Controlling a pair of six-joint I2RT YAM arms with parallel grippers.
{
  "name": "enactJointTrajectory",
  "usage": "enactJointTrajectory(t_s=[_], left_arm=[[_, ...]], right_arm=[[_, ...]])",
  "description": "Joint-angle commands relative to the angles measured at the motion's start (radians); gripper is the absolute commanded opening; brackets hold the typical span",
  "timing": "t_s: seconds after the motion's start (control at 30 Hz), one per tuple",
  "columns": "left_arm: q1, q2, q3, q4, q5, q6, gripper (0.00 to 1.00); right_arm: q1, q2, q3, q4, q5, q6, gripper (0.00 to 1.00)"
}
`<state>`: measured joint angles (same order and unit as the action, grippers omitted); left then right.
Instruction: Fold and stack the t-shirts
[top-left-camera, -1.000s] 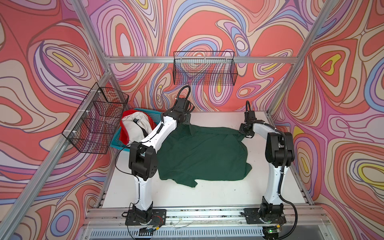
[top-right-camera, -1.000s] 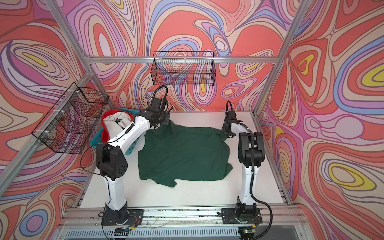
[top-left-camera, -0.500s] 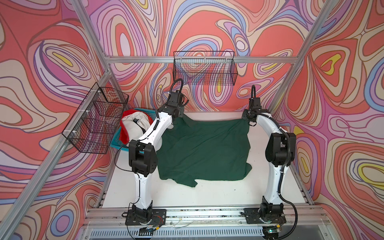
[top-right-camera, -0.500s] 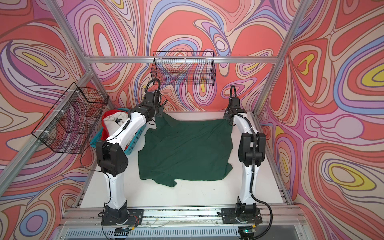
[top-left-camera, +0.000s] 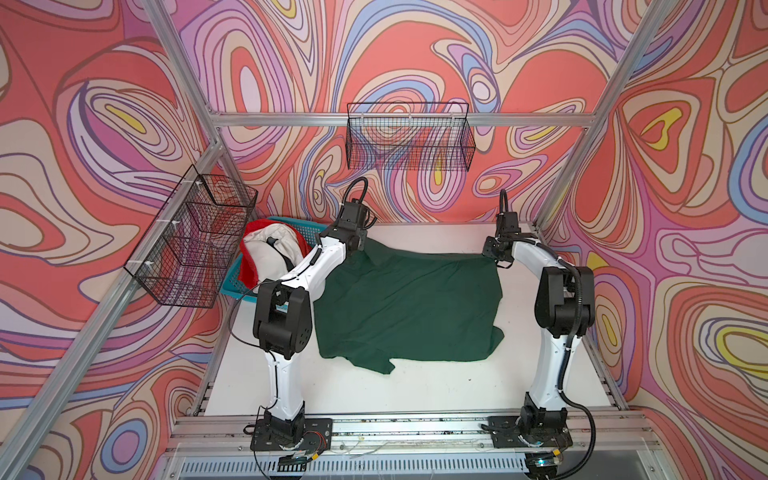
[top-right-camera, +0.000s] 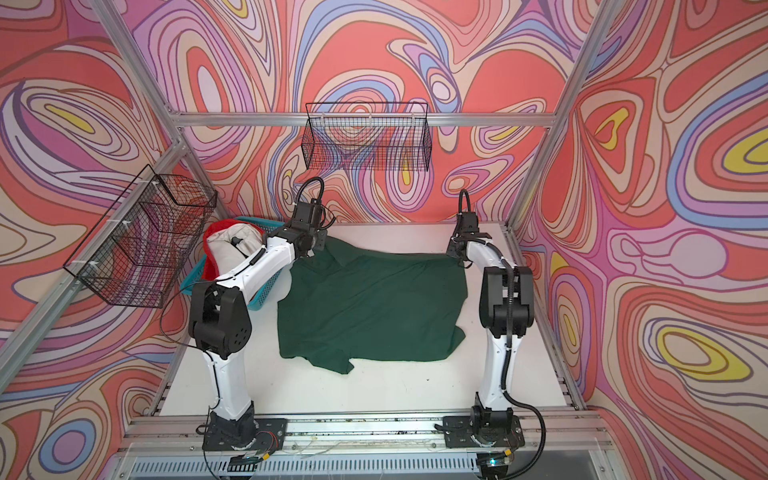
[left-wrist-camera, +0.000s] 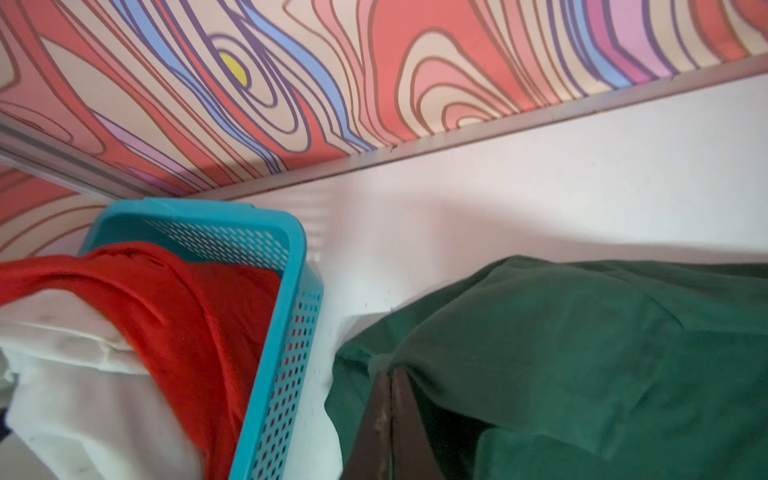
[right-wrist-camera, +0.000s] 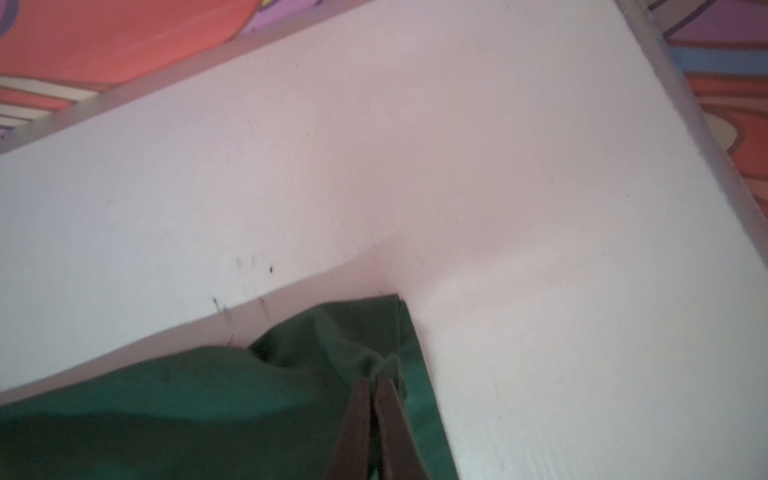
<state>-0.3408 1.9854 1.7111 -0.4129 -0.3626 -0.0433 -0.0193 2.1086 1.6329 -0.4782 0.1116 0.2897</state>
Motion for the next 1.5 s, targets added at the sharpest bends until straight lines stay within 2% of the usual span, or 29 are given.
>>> enactJointTrajectory(t_s=[0.0,0.2,0.73,1.1,1.23,1.47], left_arm=[[-0.006,-0.078,-0.039,0.057,-0.011,-0.063,0.0],[-0.005,-0.127,-0.102,0.059,-0.021,-0.097,0.0],[-0.004,-0.2,-0.206,0.116,-0.071,-0.132,0.0],[-0.008,-0.294,-0.344,0.142,-0.081,-0.221,0.0],[-0.013,-0.33,-0.414,0.176,-0.111,-0.294,0.0],[-0.038,-0.354,-0.468,0.093,-0.101,-0.372,0.0]], right_arm=[[-0.006,-0.101,-0.076,0.07,-0.042,0.024,0.0],[-0.007,-0.187,-0.205,0.1,-0.067,0.046,0.0],[-0.006,-0.325,-0.357,0.11,-0.086,0.086,0.0],[-0.006,-0.405,-0.485,0.123,-0.112,0.102,0.0],[-0.007,-0.428,-0.519,0.122,-0.101,0.105,0.0],[-0.007,-0.449,-0.534,0.106,-0.088,0.096,0.0]])
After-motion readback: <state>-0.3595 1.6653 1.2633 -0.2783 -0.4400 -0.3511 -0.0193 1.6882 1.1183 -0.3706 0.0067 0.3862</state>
